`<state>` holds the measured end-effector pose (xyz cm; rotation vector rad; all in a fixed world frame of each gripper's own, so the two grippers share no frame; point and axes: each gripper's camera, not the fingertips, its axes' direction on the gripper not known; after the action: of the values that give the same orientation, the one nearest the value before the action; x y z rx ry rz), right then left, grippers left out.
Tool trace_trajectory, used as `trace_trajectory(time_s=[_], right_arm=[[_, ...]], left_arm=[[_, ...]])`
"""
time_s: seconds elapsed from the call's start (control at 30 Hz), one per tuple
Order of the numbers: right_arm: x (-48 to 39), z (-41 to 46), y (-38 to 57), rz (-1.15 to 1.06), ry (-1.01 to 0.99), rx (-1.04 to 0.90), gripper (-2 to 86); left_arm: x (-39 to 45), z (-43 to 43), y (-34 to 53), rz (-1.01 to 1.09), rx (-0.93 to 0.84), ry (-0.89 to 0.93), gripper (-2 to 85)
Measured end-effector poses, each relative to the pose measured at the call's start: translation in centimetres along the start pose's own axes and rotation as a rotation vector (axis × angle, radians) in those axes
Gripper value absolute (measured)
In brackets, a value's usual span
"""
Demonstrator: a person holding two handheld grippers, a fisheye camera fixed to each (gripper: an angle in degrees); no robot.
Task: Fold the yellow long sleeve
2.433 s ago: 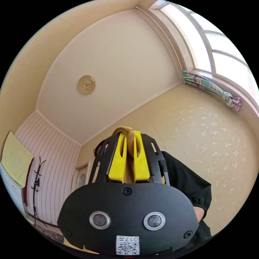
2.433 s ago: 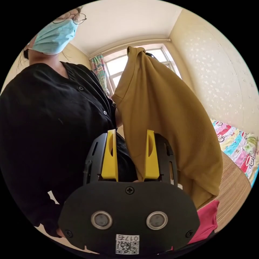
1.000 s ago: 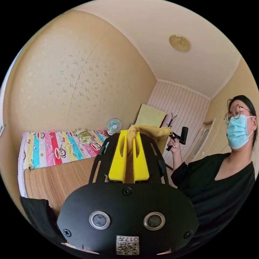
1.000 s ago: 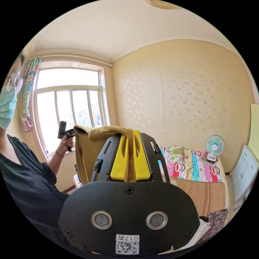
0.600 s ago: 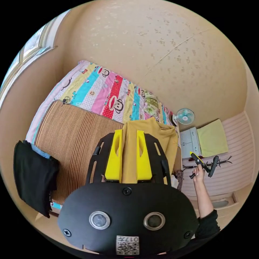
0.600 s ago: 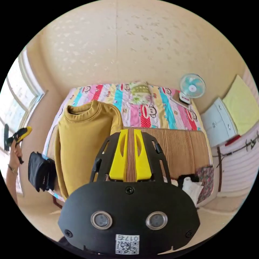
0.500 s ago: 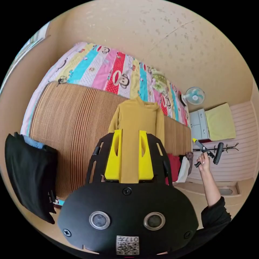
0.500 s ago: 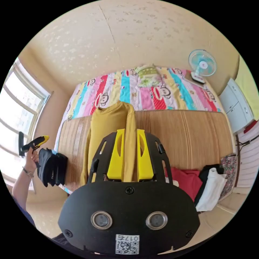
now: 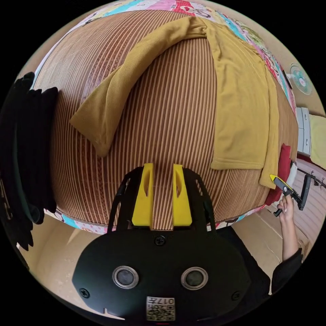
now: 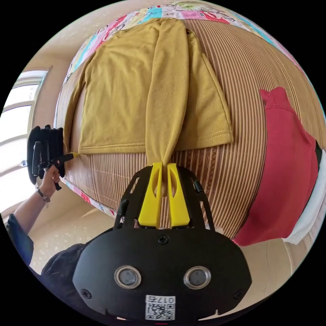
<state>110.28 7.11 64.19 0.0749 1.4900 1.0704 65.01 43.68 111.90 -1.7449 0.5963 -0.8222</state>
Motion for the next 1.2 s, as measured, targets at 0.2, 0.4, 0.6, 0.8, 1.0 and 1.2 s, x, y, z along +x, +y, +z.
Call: trace_trajectory(time_s=[0.2, 0.4, 0.6, 0.8, 1.0, 1.2], right_arm=[[11.3, -22.0, 3.7, -0.007, 0.053, 0.354, 2.9], [30.6, -33.0, 13.1, 0.739, 0.257, 0.675, 3.6], [24.4, -21.9, 11.8, 0.285, 0.162, 0.39, 8.4], [21.6, -13.9, 11.1, 0.004, 0.162, 0.151, 6.9], [22.2, -18.9, 20.7, -0.087, 0.2, 0.139, 3.1], [23.7, -24.1, 32.8, -0.019, 0.104, 0.155, 2.7]], left_arm=[[-7.5, -9.4, 5.0, -0.021, 0.169, 0.358, 7.4], [-12.6, -14.9, 11.5, -0.052, 0.265, 0.49, 9.2], [-15.2, -15.1, 13.8, 0.032, 0.286, 0.513, 10.9], [-14.9, -15.5, 16.8, 0.115, 0.226, 0.366, 5.0], [-20.7, -19.3, 27.0, 0.139, 0.273, 0.395, 3.0], [-27.4, -22.6, 39.0, 0.046, 0.283, 0.46, 3.0]])
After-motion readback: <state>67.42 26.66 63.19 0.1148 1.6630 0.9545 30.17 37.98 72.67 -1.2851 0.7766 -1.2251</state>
